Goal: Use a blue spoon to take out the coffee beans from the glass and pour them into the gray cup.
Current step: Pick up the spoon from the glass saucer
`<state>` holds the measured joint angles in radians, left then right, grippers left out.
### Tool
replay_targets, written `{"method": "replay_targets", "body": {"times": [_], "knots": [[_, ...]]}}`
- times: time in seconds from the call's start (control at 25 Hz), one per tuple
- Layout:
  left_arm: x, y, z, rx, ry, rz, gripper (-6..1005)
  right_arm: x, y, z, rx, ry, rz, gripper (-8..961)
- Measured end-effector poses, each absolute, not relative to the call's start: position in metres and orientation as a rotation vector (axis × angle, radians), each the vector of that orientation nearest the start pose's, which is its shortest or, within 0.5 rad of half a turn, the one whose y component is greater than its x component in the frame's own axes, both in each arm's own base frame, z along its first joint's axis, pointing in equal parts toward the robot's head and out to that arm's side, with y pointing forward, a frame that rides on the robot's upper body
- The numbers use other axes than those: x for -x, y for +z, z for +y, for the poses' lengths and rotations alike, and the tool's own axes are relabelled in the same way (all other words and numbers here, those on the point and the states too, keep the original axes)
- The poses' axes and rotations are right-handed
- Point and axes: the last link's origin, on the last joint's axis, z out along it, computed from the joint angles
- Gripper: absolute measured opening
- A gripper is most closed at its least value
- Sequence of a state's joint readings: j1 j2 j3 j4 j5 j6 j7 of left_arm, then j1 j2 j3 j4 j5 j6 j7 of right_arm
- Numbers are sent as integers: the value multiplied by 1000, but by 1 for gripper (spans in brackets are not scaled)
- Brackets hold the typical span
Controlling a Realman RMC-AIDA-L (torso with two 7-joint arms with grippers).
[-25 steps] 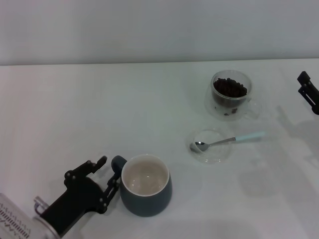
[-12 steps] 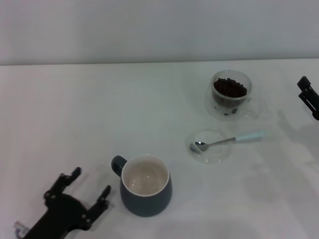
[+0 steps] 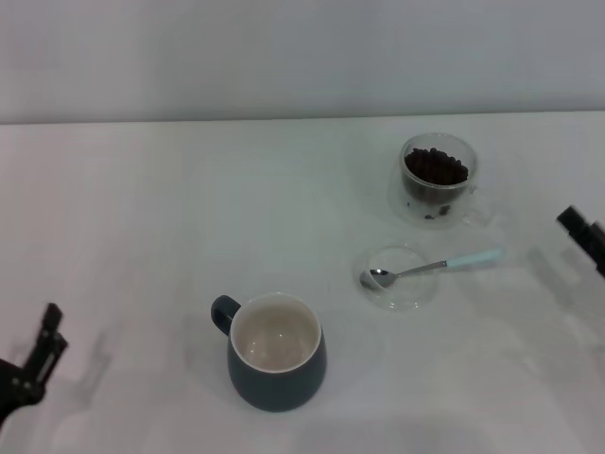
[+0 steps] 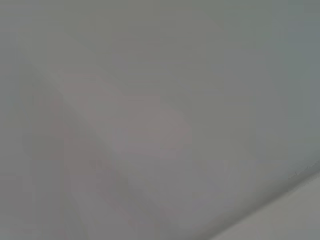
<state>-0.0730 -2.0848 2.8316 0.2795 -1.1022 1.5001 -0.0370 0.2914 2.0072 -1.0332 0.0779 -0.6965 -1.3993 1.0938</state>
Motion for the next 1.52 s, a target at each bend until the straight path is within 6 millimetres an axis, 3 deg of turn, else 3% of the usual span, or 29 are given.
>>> {"method": "replay_targets", "body": {"times": [0.28, 0.44, 1.0, 1.52], "knots": [[342, -33, 205, 1602, -783, -492, 814, -385, -22, 217, 1368, 1280, 1599, 780], [339, -29, 219, 1606, -791, -462, 813, -381, -30, 213, 1313, 1311, 1653, 777], [342, -13, 238, 1526, -778, -433, 808, -345, -66, 239, 1309, 1319, 1652, 768], [341, -11, 243, 1530, -773, -422, 804, -336, -77, 258, 1341, 1238, 1637, 759]]}}
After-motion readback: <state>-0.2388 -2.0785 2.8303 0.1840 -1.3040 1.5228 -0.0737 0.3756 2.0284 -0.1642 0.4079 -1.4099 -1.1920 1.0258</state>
